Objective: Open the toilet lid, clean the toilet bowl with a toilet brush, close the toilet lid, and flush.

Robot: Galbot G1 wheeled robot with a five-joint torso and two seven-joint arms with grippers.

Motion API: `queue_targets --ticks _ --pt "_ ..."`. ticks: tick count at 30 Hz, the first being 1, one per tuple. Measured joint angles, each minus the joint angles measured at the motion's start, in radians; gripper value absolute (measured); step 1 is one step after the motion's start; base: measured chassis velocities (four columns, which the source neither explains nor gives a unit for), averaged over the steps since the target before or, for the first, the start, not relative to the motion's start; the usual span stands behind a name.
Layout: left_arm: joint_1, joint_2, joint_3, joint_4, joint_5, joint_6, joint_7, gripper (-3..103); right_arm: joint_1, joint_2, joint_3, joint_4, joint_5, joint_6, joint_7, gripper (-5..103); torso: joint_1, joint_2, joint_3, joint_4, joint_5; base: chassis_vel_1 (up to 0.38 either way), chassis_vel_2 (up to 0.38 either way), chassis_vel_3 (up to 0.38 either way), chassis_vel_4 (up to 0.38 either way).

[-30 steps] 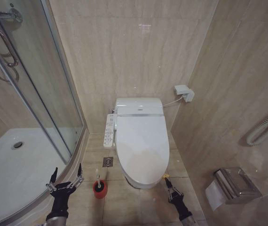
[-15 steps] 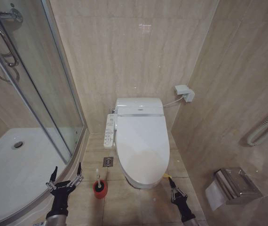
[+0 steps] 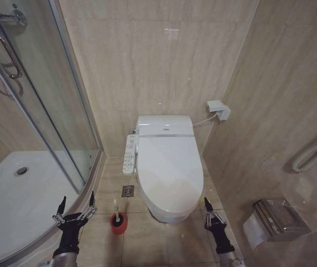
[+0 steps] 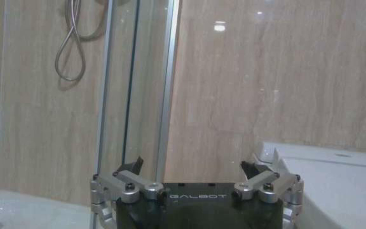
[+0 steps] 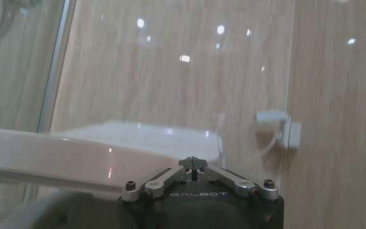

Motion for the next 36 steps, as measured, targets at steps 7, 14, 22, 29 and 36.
queue_targets --ticks 7,14,22,29,36 --pt "0.005 -0.001 -0.007 -0.008 0.003 0.003 0.000 100 -0.025 -0.016 0.019 0.179 0.010 -0.024 0.019 0 0.000 0.000 0.000 0.0000 -0.0003 0.000 0.000 0.000 0.000" --pt "0.006 -0.003 -0.010 -0.018 0.005 0.009 -0.001 100 -0.037 -0.031 0.024 0.252 0.020 -0.047 0.021 0 0.000 0.000 0.000 0.0003 -0.0001 0.000 0.000 0.000 0.000" --pt "0.004 0.001 -0.010 -0.014 0.005 0.010 -0.001 100 -0.027 -0.013 -0.014 0.058 -0.004 -0.046 0.057 5 0.000 0.000 0.000 0.0003 0.0002 0.000 0.000 0.000 0.000" --pt "-0.006 0.009 -0.010 0.003 -0.006 0.005 -0.003 100 -0.008 0.002 -0.040 -0.146 -0.060 -0.057 0.069 32 0.000 0.000 0.000 0.0002 0.0001 0.000 0.000 0.000 0.000" --pt "-0.009 0.010 -0.010 0.008 -0.010 0.002 -0.003 100 0.036 -0.003 -0.069 -0.278 -0.067 -0.058 0.032 59 0.000 0.000 0.000 0.0002 0.0001 0.000 0.000 0.000 0.000"
